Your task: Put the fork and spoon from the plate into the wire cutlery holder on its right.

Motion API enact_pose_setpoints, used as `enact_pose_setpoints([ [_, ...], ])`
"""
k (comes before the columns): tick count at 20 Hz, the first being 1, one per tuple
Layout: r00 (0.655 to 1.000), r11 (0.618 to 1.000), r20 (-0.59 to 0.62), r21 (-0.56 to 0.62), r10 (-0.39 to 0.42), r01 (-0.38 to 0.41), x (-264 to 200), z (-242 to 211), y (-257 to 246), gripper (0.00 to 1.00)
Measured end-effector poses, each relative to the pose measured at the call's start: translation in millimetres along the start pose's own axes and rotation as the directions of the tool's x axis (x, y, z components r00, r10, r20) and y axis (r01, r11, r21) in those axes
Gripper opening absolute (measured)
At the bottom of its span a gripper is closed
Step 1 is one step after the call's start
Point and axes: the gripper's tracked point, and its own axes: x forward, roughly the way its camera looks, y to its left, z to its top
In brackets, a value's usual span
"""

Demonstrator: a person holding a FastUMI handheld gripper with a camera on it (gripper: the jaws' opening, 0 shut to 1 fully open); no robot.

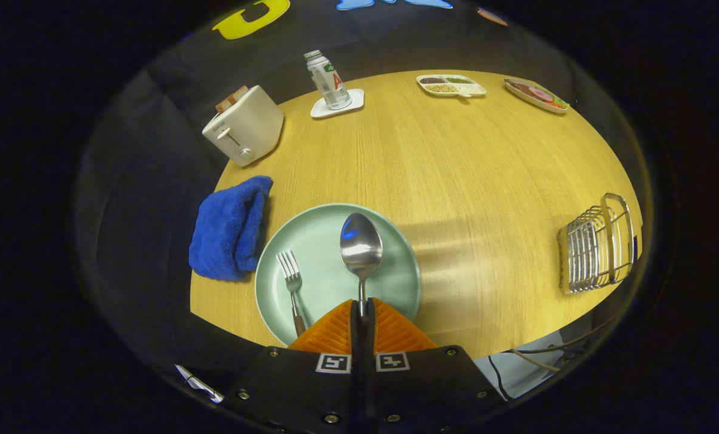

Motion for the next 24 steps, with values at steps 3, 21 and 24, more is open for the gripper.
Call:
enact_pose_setpoints([
  [3,0.994,0.996,0.080,0.034,-0.080,0.078,-23.1,24.0,-33.8,0.01],
  [21,0.927,0.861,-0.047,0.355,-0.371,0.363,-95.4,-14.0,-208.9,0.01],
  [24,0.928,0.861,-0.094,0.349,-0.360,0.370,-92.5,-12.0,-213.0,0.01],
])
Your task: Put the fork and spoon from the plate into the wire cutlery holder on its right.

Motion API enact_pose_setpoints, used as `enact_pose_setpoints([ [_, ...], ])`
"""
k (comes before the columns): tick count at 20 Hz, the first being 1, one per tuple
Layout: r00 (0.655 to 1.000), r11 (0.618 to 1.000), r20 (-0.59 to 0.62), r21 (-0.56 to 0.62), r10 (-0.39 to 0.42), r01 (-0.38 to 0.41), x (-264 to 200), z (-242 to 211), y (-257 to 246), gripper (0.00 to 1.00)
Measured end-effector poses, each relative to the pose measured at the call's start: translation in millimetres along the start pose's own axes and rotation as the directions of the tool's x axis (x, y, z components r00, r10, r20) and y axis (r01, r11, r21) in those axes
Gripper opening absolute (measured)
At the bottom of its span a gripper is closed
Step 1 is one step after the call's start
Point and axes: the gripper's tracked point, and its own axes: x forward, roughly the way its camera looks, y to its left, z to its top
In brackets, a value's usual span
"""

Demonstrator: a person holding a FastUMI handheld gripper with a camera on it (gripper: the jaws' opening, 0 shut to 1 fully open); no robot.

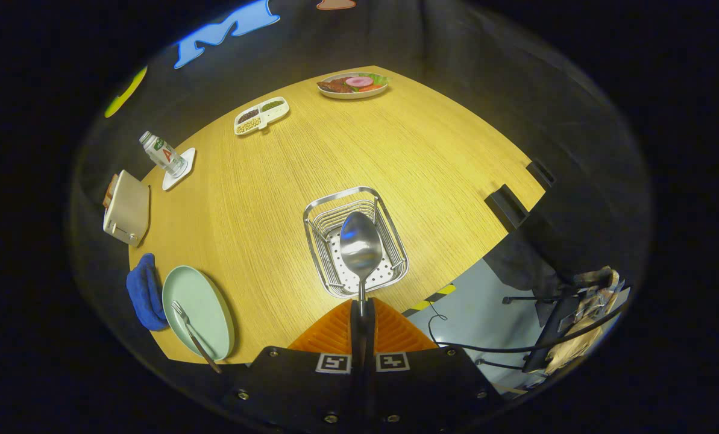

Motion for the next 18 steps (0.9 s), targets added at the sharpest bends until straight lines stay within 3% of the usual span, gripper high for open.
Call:
enact_pose_setpoints([
  [4,1.000,1.000,-0.017,0.009,0.021,-0.021,-1.6,8.1,0.9,0.02],
  [12,0.999,0.998,0.006,0.049,0.033,-0.033,-2.2,13.5,1.9,0.28],
  [18,0.999,0.995,-0.007,0.089,0.046,-0.045,-3.3,-1.3,-0.6,0.29],
])
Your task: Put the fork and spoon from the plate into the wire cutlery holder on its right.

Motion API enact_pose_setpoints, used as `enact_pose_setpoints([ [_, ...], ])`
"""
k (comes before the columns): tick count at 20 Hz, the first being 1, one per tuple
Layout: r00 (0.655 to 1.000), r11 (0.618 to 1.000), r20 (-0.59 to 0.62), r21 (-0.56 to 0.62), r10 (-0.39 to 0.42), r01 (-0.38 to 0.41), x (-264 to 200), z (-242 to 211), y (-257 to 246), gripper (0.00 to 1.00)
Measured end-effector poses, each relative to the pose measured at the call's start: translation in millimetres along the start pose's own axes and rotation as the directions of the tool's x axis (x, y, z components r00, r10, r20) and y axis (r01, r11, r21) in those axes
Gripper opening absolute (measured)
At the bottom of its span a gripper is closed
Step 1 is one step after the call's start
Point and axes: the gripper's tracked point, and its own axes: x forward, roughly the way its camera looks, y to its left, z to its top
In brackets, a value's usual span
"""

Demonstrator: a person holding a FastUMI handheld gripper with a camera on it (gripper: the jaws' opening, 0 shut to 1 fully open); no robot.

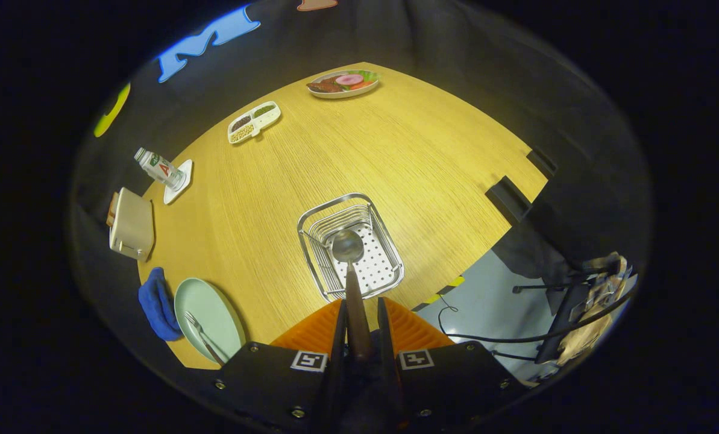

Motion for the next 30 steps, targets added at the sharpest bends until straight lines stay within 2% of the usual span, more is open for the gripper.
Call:
enact_pose_setpoints([
  [6,1.000,0.999,0.008,0.036,0.016,-0.016,-5.8,-3.8,-1.4,0.29],
  [17,0.999,0.999,-0.036,0.025,0.040,-0.039,-5.7,-36.5,9.6,0.29],
  [22,0.996,0.998,-0.065,-0.022,0.060,-0.061,-4.3,-53.0,28.9,0.29],
  [30,0.985,0.973,-0.129,-0.183,0.116,-0.139,1.8,-73.1,86.9,0.29],
])
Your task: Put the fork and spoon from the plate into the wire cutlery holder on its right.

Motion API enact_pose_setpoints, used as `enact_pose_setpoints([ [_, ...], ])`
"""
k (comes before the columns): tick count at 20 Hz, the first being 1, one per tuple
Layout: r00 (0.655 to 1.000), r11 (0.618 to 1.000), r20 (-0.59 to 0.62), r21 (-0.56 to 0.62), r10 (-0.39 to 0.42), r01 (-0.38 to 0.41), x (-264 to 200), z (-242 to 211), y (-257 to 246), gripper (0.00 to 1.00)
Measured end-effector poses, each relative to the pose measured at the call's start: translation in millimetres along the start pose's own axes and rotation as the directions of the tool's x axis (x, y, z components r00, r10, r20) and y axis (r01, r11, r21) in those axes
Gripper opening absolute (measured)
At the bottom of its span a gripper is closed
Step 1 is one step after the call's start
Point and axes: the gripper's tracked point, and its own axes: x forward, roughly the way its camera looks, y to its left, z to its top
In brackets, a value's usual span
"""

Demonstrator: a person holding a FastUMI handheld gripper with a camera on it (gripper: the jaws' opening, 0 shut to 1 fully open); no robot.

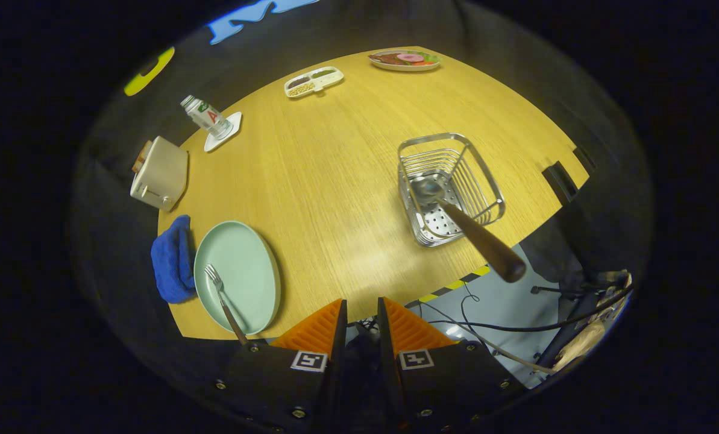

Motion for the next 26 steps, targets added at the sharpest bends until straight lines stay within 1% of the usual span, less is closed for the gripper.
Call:
enact_pose_setpoints([
  [3,0.999,0.997,-0.029,-0.069,0.032,-0.034,6.7,-1.7,27.6,0.29],
  [7,0.995,0.984,-0.074,-0.160,0.065,-0.076,18.5,-5.5,65.2,0.29],
  [12,0.984,0.948,-0.148,-0.288,0.099,-0.138,33.7,-18.5,113.5,0.29],
  [15,0.969,0.921,-0.216,-0.338,0.123,-0.193,44.4,-34.1,144.2,0.30],
  [17,0.957,0.903,-0.259,-0.370,0.128,-0.221,50.8,-45.3,161.5,0.34],
  [21,0.935,0.870,-0.330,-0.415,0.128,-0.266,61.6,-65.4,185.3,0.34],
  [24,0.929,0.852,-0.351,-0.445,0.117,-0.275,68.3,-72.7,192.3,0.34],
  [26,0.926,0.848,-0.362,-0.451,0.109,-0.277,72.0,-74.4,193.9,0.34],
])
